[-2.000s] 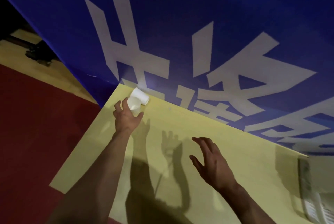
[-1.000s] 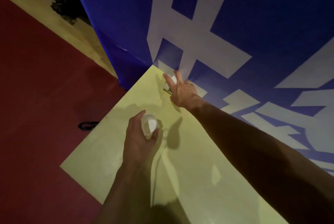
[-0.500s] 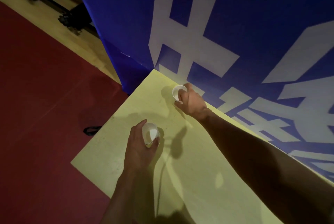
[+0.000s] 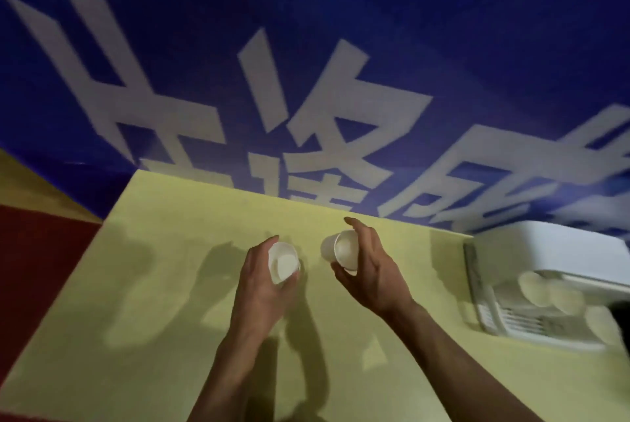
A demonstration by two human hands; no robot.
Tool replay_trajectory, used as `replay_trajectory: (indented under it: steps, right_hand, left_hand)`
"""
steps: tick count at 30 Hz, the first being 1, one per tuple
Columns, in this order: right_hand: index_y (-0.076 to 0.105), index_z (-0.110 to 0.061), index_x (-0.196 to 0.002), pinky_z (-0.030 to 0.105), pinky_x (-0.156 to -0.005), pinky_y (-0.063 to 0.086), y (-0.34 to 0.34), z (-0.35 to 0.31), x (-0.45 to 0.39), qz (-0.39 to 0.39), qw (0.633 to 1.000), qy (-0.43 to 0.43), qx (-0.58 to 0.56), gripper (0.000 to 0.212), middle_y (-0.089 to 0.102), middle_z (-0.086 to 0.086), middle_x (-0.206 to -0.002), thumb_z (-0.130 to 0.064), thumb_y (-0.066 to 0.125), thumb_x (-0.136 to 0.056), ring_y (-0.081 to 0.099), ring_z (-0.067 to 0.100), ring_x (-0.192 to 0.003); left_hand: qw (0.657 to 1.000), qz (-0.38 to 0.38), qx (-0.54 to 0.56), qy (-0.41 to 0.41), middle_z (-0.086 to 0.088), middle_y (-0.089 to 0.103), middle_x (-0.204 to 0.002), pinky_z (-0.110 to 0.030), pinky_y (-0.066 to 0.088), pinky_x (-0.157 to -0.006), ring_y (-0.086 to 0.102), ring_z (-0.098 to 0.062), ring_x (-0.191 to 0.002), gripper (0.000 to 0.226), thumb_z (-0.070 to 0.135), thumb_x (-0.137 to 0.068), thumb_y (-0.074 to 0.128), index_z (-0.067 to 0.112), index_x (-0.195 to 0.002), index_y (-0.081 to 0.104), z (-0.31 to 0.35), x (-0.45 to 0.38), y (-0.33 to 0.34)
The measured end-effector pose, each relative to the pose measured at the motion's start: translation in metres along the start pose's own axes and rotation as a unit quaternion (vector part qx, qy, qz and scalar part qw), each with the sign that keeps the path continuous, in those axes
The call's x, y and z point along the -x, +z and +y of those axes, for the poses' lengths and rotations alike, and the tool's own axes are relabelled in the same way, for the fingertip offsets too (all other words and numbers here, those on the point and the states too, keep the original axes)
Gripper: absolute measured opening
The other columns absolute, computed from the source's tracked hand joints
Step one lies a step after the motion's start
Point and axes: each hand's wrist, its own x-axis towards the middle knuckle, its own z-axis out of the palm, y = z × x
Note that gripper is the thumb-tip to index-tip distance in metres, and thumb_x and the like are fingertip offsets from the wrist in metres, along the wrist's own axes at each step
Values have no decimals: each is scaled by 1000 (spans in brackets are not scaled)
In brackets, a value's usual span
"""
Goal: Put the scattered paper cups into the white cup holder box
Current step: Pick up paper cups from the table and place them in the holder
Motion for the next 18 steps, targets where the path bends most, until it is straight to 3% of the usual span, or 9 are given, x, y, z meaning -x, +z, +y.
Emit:
replay_trajectory:
  steps: [3,6,11,18]
  right_hand:
    - [36,-36,-152,29,-83,56,-60,41,63,31,997,72,-17,78,47,-5,-135,-28,76,-87,59,16,-107]
    - [48,-32,-144,27,-94,52,-111,89,130,73,989,125,-21,69,45,-3,-135,-24,79,-83,58,19,-113]
    - [53,-28,-141,33,-95,55,-188,183,222,128,978,151,-62,67,41,-3,-132,-17,81,-82,54,15,-117]
    - [49,-35,-148,15,-87,54,-280,294,316,149,970,161,-104,73,39,-5,-130,-15,80,-85,57,6,-110]
  left_hand:
    - [998,-51,3,37,22,44,-130,-27,43,-90,46,-7,-121,71,33,-82,81,39,-141,43,45,25,59]
    - [994,-86,-6,71,27,42,-130,-25,43,-90,43,-3,-117,71,37,-83,81,41,-141,41,92,57,122]
    - [989,-116,-14,96,25,43,-129,-21,38,-94,44,-2,-119,70,39,-82,80,39,-141,43,175,113,240]
    - [978,-143,-39,145,15,43,-127,-22,43,-90,49,-6,-114,67,37,-80,81,38,-138,47,265,182,377]
